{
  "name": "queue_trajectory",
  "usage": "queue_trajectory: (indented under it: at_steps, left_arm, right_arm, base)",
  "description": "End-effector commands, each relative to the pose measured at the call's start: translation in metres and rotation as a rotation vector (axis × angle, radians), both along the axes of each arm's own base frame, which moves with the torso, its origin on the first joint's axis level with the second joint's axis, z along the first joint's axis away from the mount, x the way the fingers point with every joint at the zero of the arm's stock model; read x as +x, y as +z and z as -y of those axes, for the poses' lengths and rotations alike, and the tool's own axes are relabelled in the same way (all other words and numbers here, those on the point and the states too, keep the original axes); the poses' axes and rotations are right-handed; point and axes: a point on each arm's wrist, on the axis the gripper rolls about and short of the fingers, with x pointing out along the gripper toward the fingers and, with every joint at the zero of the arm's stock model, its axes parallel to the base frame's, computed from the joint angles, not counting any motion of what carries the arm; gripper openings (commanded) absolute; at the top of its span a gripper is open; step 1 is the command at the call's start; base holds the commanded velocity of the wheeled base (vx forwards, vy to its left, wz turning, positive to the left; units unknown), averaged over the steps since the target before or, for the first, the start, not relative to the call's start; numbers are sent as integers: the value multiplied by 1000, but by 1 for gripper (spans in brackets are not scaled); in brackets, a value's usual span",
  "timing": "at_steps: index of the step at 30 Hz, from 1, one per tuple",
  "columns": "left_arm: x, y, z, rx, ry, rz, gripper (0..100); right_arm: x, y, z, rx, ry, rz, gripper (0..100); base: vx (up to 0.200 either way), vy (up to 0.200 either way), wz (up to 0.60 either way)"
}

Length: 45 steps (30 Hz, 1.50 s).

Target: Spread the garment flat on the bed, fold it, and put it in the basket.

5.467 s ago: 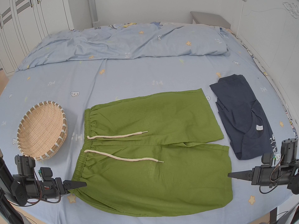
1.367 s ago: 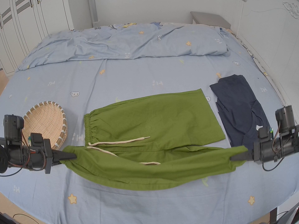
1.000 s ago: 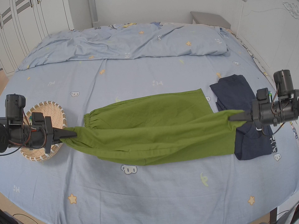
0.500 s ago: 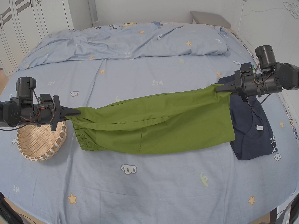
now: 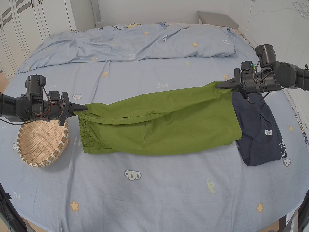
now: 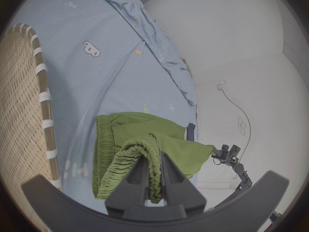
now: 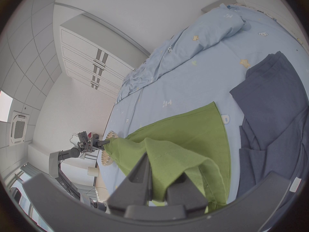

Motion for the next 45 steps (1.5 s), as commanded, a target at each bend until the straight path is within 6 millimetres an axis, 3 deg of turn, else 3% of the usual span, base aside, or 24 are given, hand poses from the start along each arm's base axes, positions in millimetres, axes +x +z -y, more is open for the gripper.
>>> queue_trajectory:
  at_steps: [1,13,27,28,40,45]
  left_arm:
    - [12,-10,-1,-2,0,-15,0]
    - [27,-21,-3,-4,-1,-29,0]
    - [33,-24,-2,15,24,-31,0]
    - [33,-25,-2,15,24,-31,100]
    - [33,-24,6,4,10,-44,100]
    - [25,-12,24,-20,-22,-44,100]
  right_arm:
    - [8,-6,0,-3,-7,-5,0]
    - [31,-33,-2,-23,-22,-41,0]
    - [44,-48,-7,-15,-15,-26,0]
    - [45,-49,-8,-16,-13,-28,100]
    - [51,-61,-13,-19,-2,-45,100]
    - [51,-61,-12,-18,-4,-49,100]
  base:
    - [0,0,0]
    - [0,0,0]
    - [0,0,0]
    - [0,0,0]
    - [0,0,0]
    - [0,0,0]
